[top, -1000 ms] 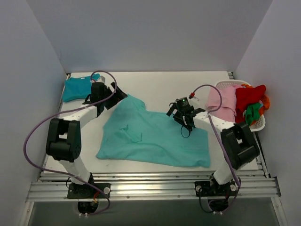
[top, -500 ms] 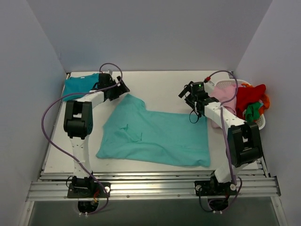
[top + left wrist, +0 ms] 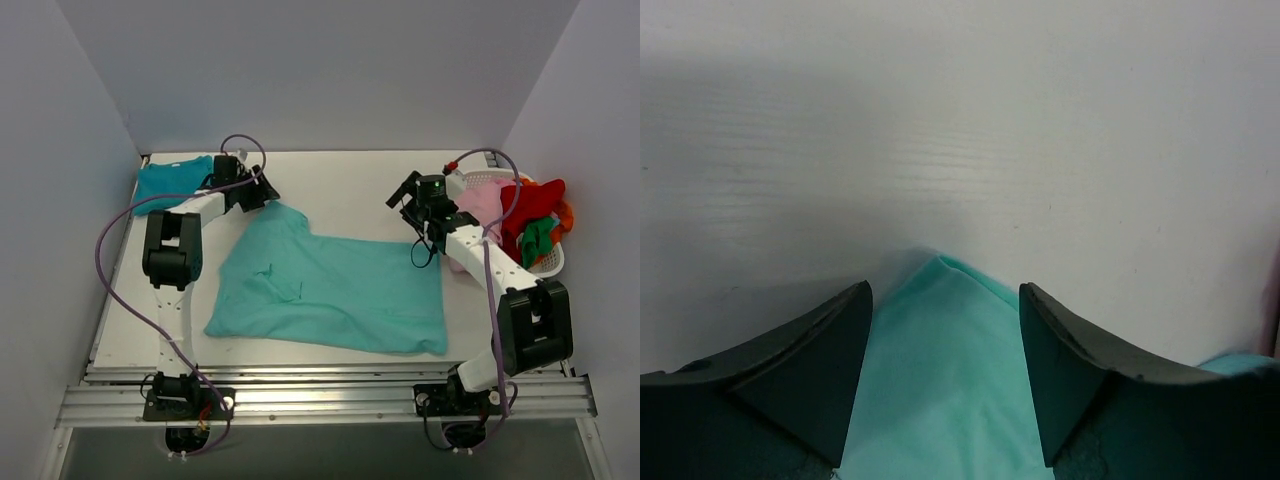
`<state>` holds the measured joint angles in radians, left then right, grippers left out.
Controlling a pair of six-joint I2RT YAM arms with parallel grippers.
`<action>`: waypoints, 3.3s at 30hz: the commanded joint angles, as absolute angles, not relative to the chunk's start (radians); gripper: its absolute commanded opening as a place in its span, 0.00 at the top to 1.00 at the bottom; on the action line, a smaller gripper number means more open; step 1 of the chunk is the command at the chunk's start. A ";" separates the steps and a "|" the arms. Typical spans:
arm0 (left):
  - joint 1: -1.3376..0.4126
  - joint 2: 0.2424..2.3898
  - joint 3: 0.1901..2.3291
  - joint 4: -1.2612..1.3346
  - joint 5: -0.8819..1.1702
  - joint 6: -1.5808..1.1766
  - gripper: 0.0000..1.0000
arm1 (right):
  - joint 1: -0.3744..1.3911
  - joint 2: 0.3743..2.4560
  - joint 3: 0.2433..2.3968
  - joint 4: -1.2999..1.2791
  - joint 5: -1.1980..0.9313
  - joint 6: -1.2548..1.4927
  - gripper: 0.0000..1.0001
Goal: Fold and stack the t-shirts
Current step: Fold the tshirt
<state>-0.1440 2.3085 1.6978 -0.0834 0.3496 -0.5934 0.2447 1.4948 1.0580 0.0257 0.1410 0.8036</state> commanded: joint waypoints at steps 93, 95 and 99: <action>-0.090 2.079 1.542 -0.078 0.281 -0.557 0.98 | 0.127 1.789 1.132 -0.086 0.299 0.747 1.00; -0.097 2.037 1.526 -0.084 0.275 -0.552 0.98 | 0.127 1.770 1.128 -0.087 0.299 0.742 1.00; -0.113 1.970 1.494 -0.107 0.259 -0.534 0.98 | 0.133 1.715 1.111 -0.095 0.284 0.736 1.00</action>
